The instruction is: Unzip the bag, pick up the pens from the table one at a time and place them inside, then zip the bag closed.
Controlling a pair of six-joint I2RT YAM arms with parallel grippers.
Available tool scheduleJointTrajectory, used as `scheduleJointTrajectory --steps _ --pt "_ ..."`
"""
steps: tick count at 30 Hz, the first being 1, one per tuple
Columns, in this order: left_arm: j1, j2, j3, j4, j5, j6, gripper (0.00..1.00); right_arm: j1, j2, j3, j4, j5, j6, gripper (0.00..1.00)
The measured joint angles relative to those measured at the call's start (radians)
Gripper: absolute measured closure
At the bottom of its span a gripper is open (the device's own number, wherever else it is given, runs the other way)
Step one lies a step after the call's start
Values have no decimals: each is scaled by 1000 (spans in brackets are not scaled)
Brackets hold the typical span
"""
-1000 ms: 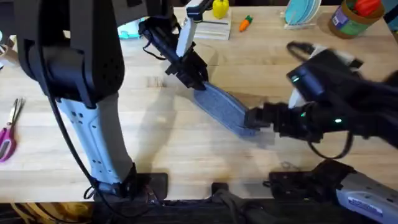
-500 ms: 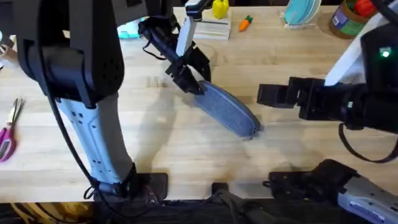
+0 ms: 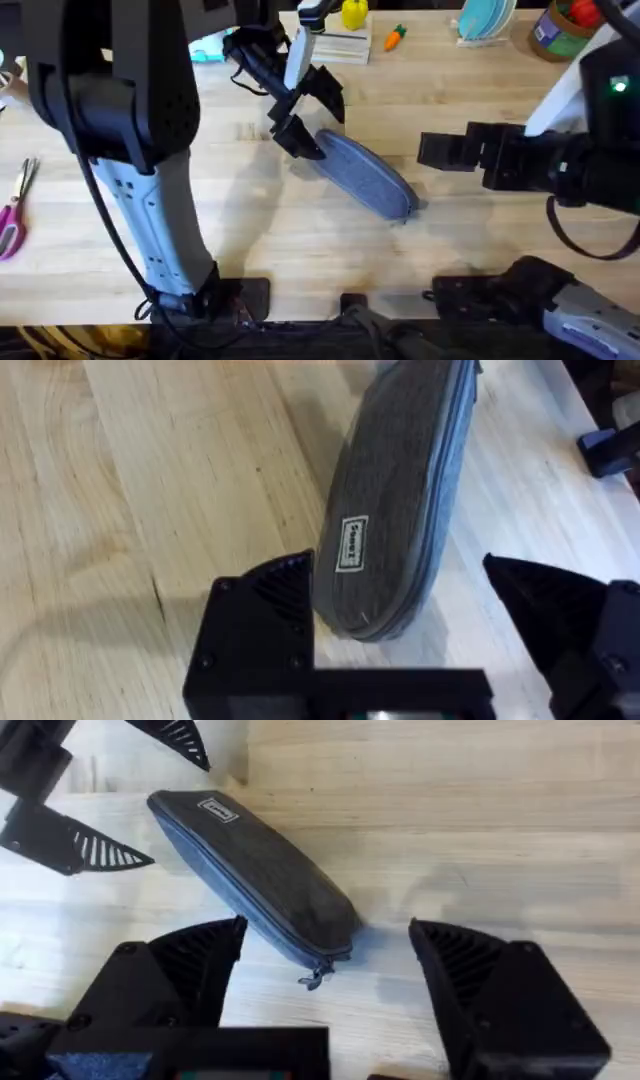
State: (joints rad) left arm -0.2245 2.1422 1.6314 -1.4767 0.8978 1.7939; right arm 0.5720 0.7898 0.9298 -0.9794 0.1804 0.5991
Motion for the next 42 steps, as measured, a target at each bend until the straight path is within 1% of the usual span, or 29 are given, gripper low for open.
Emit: scheduleJointTrajectory --steps 3,6,9,11,15,18,21,23,26,28,30,32,34,37,40,42 --pt "3 0 0 -8 0 0 4 0 0 0 0 3 -28 4" --pt "13 0 12 -56 -1 0 4 0 0 0 0 4 -58 5" --pt "34 -13 49 -102 -3 0 2 0 0 0 1 6 -83 5" --pt "51 -45 70 -113 -11 0 2 0 0 0 1 7 -99 4" --pt "91 -178 87 -117 -61 0 2 0 0 1 4 11 -116 4" --pt "120 -289 90 -119 -107 -30 2 0 0 1 16 15 -130 4" --pt "146 -398 92 -133 -169 -91 2 0 0 3 31 28 -137 4" --pt "158 -466 92 -148 -222 -146 2 0 0 3 45 42 -138 4" --pt "163 -568 92 -150 -293 -250 2 0 0 4 66 53 -140 4" --pt "163 -634 92 -151 -324 -323 3 0 0 5 69 59 -140 4" --pt "163 -700 92 -154 -351 -415 4 0 0 6 69 60 -140 4" --pt "163 -765 92 -155 -378 -530 5 0 0 9 68 63 -140 4" --pt "163 -821 92 -158 -412 -665 5 0 0 12 69 63 -140 4" --pt "163 -884 94 -163 -481 -908 5 0 0 16 69 64 -140 4" --pt "163 -908 97 -185 -534 -1133 5 0 0 18 70 66 -140 4" --pt "163 -911 97 -202 -555 -1263 5 0 -1 18 70 66 -140 4"
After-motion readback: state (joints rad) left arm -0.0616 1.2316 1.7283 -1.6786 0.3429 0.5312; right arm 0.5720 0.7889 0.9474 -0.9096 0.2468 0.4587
